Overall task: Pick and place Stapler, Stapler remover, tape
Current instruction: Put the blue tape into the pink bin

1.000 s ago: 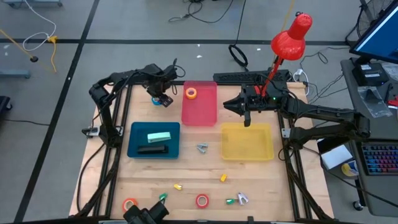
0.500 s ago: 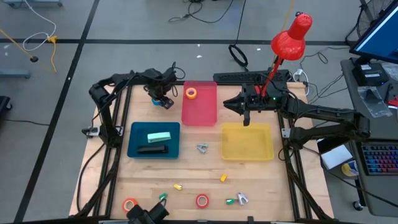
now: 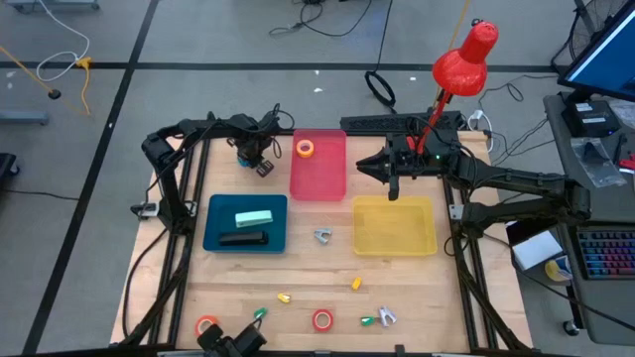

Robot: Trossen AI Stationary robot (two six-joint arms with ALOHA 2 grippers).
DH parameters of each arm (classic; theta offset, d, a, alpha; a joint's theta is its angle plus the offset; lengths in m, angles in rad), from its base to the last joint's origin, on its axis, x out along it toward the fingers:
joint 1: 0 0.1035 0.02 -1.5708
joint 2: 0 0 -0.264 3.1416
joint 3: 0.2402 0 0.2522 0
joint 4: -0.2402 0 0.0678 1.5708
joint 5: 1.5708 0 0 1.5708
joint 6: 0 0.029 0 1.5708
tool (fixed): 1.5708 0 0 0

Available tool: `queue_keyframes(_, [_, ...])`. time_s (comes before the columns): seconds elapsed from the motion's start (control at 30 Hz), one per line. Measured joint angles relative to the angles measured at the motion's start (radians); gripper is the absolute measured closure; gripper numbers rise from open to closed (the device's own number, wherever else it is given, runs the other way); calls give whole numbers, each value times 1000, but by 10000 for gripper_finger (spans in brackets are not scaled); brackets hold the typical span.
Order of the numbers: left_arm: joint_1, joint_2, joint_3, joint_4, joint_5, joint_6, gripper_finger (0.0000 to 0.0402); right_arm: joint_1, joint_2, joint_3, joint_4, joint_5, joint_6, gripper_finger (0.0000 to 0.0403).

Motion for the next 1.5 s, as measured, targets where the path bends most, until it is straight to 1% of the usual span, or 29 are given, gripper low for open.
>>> queue_keyframes(0.13, [4,-45,29,-73,-9,9,364,0,0,0,0,0,0,355])
queue_keyframes(0.23, [-4,-119,67,-111,5,-11,363,0,0,0,0,-1,0,355])
queue_keyframes(0.3, [-19,-181,92,-103,33,-8,363,0,0,0,0,-1,-1,355])
queue_keyframes(0.37, [-46,-248,116,-61,44,9,363,0,0,0,0,0,-1,355])
queue_keyframes(0.47, [-102,-324,136,28,44,72,363,0,0,0,0,-1,-2,355])
queue_keyframes(0.57, [-176,-359,152,150,47,132,363,0,0,0,0,-1,-3,355])
queue_keyframes(0.63, [-226,-361,154,214,48,164,363,0,0,0,0,-1,-3,355])
queue_keyframes(0.73, [-300,-333,153,318,55,218,363,0,0,0,0,-1,-3,355])
queue_keyframes(0.87, [-375,-268,152,519,44,267,363,0,0,0,0,-1,-3,355])
queue_keyframes(1.0, [-400,-195,152,718,54,260,363,0,0,0,-1,-1,-3,355])
queue_keyframes(1.1, [-400,-138,156,766,74,241,363,0,0,0,-3,-1,-2,355])
queue_keyframes(1.27, [-385,-34,228,675,77,189,363,0,0,0,-14,-1,-2,355])
queue_keyframes(1.37, [-382,23,291,560,89,154,363,0,0,0,-16,-1,-1,355])
queue_keyframes(1.5, [-384,76,354,408,135,71,363,0,0,0,-19,-1,-1,355])
